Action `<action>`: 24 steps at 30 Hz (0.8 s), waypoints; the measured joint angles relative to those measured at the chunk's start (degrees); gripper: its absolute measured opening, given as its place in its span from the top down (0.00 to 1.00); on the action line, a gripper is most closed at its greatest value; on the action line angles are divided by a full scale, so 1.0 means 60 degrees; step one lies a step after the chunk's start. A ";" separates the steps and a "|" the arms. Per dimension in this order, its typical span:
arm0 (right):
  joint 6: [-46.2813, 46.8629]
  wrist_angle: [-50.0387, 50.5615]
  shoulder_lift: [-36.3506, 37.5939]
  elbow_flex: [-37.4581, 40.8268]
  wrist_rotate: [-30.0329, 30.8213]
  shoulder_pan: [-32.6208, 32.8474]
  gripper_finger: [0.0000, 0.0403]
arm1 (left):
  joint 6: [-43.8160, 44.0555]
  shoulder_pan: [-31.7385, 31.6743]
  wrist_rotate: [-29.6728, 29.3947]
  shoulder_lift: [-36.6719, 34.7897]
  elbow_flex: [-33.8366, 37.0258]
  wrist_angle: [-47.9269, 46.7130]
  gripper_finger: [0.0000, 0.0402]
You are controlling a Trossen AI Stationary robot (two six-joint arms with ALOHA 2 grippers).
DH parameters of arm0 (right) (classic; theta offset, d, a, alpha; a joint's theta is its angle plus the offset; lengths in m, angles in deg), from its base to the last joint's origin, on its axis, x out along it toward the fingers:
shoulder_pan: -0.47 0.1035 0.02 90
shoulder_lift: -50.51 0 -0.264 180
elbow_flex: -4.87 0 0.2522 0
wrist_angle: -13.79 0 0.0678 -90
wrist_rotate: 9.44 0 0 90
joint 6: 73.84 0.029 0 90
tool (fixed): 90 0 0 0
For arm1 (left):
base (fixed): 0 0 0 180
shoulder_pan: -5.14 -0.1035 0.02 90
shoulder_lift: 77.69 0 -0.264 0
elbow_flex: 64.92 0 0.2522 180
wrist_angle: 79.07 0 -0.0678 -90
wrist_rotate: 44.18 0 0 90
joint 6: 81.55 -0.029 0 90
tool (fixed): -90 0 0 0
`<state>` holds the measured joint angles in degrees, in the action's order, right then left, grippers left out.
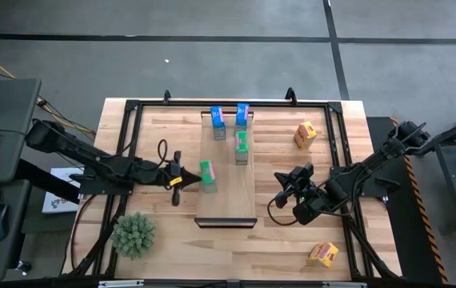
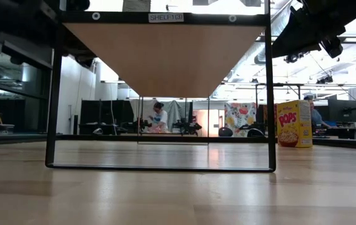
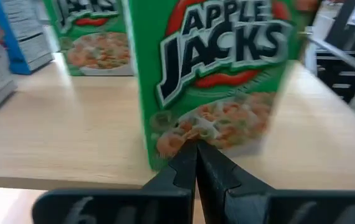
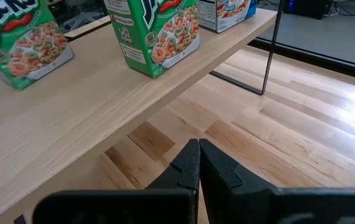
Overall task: Stack cereal on shelf
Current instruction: Put the green cereal box on the shelf aligned with the other green cereal box
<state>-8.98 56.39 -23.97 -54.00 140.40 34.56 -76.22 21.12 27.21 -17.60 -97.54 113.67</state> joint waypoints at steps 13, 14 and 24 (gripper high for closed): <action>0.0000 0.0000 -0.0004 0.0000 -0.0020 0.0000 1.00 | 0.0140 -0.0749 0.0314 -0.0031 -0.0024 -0.0152 1.00; 0.0003 0.0000 -0.0004 0.0000 -0.0027 0.0000 1.00 | 0.0235 -0.0693 0.0277 -0.0195 -0.0024 -0.0336 1.00; 0.0000 0.0000 -0.0004 -0.0004 -0.0038 0.0000 1.00 | 0.2248 0.0742 0.0051 -0.1621 -0.0024 -0.1075 1.00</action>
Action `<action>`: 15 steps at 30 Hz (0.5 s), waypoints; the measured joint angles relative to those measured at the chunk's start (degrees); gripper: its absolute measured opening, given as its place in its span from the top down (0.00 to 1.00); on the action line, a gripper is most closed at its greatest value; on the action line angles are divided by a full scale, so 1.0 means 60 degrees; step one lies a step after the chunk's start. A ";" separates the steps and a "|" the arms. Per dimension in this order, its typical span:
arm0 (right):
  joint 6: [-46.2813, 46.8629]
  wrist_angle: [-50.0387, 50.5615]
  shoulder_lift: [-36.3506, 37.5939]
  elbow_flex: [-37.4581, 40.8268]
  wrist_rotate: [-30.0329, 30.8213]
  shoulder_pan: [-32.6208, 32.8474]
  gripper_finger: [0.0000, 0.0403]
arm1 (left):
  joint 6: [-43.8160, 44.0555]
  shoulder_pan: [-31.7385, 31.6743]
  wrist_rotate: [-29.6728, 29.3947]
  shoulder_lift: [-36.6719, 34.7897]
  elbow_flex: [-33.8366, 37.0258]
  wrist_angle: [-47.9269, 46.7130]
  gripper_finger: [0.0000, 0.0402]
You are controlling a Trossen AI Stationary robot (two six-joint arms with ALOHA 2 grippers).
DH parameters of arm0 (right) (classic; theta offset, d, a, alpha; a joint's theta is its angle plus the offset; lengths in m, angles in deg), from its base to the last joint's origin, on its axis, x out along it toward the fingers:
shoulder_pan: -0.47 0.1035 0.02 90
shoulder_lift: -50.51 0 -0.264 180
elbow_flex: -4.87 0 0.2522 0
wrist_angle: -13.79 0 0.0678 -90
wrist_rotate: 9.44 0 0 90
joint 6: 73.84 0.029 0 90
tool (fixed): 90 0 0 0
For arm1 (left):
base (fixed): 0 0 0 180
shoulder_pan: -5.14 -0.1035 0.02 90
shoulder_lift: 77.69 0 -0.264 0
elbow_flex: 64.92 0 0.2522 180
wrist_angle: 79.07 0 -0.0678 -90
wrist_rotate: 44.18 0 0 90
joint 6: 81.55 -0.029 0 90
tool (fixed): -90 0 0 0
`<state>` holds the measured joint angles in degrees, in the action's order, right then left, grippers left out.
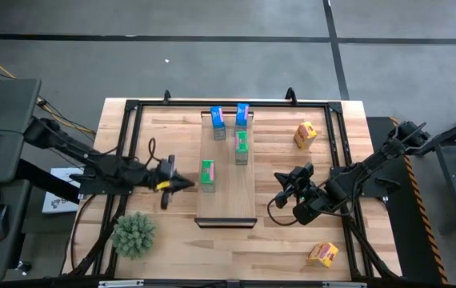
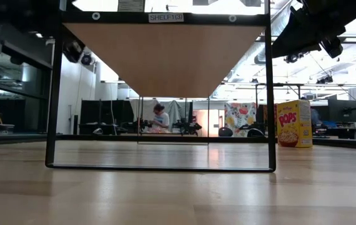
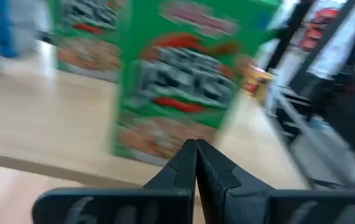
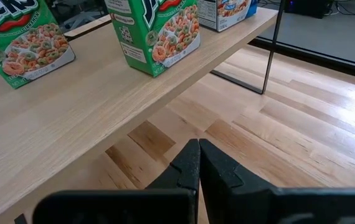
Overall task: Stack cereal on shelf
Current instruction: Put the green cereal box on the shelf aligned with the other green cereal box
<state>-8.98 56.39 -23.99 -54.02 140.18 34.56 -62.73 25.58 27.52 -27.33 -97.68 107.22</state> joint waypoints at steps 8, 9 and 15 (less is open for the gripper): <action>0.0006 0.0001 -0.0004 0.0000 0.0032 0.0000 1.00 | 0.0097 0.1994 -0.1097 0.1415 0.0000 0.1982 1.00; 0.0035 0.0000 -0.0004 0.0000 0.0032 0.0000 1.00 | 0.0045 0.2071 -0.1233 0.1661 0.0000 0.2325 1.00; 0.0113 0.0000 -0.0012 -0.0004 0.0039 0.0000 1.00 | -0.0075 0.2027 -0.1805 0.3022 -0.0834 0.2469 1.00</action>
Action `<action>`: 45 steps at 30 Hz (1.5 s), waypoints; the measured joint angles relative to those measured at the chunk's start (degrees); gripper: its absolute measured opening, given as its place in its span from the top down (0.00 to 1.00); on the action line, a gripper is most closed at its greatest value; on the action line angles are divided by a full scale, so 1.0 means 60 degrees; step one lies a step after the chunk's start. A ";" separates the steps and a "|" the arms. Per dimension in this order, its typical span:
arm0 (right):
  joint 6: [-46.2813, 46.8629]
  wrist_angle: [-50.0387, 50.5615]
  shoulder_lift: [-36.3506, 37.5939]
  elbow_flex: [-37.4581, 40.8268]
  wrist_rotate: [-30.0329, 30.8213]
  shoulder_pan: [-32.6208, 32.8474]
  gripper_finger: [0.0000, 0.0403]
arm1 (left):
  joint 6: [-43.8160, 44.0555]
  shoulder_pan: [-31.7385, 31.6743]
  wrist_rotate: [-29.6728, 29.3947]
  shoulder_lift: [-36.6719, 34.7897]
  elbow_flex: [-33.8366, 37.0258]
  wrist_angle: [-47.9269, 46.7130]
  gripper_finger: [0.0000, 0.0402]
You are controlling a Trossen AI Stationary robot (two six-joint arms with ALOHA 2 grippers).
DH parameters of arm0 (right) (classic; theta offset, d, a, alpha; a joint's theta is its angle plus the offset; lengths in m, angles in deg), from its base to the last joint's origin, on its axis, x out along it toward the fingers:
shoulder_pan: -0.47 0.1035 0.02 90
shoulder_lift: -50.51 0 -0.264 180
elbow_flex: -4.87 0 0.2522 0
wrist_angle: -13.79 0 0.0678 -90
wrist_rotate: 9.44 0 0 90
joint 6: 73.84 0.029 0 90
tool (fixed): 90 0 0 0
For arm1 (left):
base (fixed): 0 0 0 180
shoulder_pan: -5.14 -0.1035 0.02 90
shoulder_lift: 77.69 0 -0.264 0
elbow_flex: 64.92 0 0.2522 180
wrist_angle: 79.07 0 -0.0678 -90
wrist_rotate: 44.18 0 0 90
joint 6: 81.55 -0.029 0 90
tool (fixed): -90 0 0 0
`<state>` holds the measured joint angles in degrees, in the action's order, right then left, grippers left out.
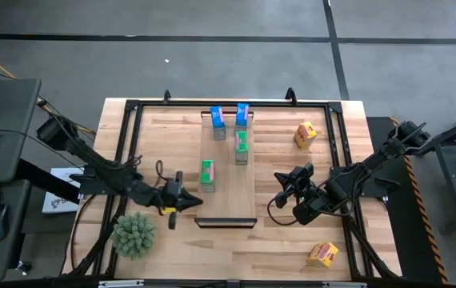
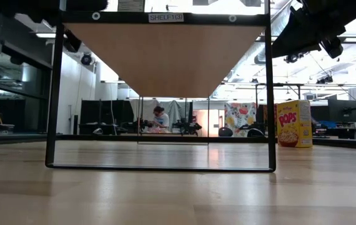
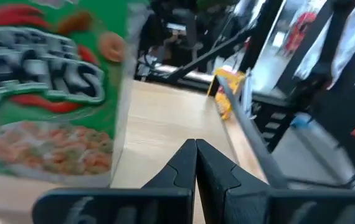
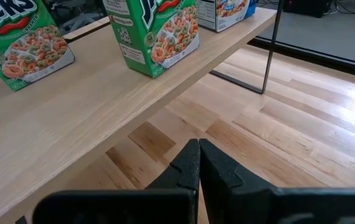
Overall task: Stack cereal on shelf
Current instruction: Put the green cereal box on the shelf aligned with the other green cereal box
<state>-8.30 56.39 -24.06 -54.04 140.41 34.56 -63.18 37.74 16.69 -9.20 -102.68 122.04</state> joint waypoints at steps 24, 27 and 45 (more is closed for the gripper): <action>0.0000 0.0000 -0.0017 0.0000 -0.0013 0.0002 1.00 | -0.1259 -0.0977 -0.1643 0.1034 -0.1560 -0.1824 1.00; 0.0000 0.0000 -0.0017 0.0000 -0.0010 0.0003 1.00 | -0.1263 -0.1258 -0.1431 0.1034 -0.1560 -0.1827 1.00; 0.0000 -0.0008 -0.0017 0.0000 -0.0002 0.0000 1.00 | -0.1517 -0.2405 -0.1211 0.1034 -0.1560 -0.1838 1.00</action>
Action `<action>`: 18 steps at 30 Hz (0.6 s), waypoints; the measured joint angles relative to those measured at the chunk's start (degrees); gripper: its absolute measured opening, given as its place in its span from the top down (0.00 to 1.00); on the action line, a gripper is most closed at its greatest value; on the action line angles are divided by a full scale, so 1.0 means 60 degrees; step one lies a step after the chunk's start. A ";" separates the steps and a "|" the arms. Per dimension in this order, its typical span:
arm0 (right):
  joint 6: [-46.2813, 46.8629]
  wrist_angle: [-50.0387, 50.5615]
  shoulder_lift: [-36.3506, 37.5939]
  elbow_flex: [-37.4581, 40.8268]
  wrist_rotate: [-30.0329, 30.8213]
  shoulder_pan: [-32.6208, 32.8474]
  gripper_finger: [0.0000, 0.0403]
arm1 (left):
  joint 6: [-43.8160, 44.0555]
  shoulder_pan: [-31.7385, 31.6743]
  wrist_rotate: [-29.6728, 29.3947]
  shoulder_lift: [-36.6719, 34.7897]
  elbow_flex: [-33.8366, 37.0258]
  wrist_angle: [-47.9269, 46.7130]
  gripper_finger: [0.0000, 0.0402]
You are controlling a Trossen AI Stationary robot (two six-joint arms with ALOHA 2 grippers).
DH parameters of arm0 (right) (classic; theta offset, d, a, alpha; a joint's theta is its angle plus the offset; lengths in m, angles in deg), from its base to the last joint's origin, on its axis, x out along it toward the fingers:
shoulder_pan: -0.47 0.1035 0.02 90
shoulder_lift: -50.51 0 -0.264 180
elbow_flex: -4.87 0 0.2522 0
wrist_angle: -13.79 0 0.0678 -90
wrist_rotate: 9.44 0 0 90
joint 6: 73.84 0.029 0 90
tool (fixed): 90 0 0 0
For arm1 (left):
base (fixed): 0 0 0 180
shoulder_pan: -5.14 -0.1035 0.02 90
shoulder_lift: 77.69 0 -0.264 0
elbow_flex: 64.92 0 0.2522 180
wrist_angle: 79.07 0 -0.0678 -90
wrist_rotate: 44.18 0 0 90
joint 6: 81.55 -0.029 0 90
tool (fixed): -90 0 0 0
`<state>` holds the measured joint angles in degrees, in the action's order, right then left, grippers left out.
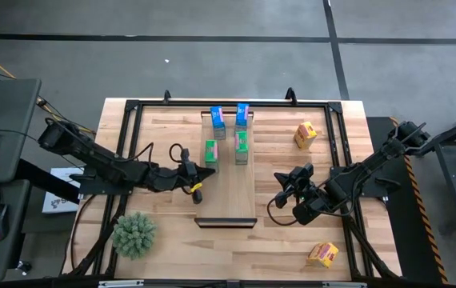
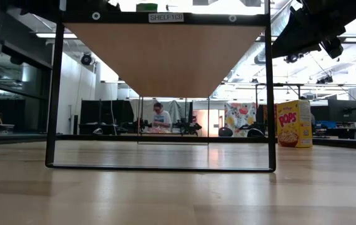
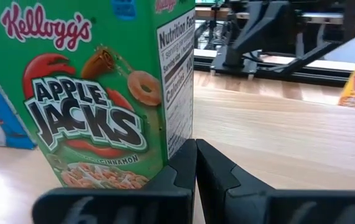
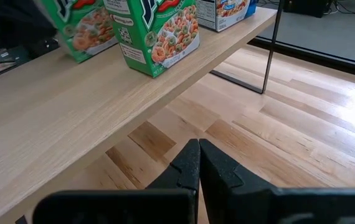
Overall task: Stack cereal on shelf
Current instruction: Put the green cereal box on the shelf aligned with the other green cereal box
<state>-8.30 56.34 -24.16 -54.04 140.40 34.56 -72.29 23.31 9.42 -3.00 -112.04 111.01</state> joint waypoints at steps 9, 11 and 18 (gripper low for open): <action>0.0001 -0.0004 0.0000 0.0000 0.0004 0.0000 1.00 | -0.0088 -0.0443 0.0313 0.0000 0.0000 0.0000 1.00; 0.0003 -0.0034 0.0000 0.0000 0.0004 0.0003 1.00 | -0.0090 -0.0458 0.0316 -0.0002 0.0000 0.0000 1.00; 0.0002 -0.0123 0.0000 0.0000 0.0004 0.0003 1.00 | -0.0486 0.0287 0.1434 -0.1248 0.0007 -0.0405 1.00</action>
<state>-8.29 55.61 -24.16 -54.04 140.42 34.57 -75.20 25.03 18.03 -10.48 -112.00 108.58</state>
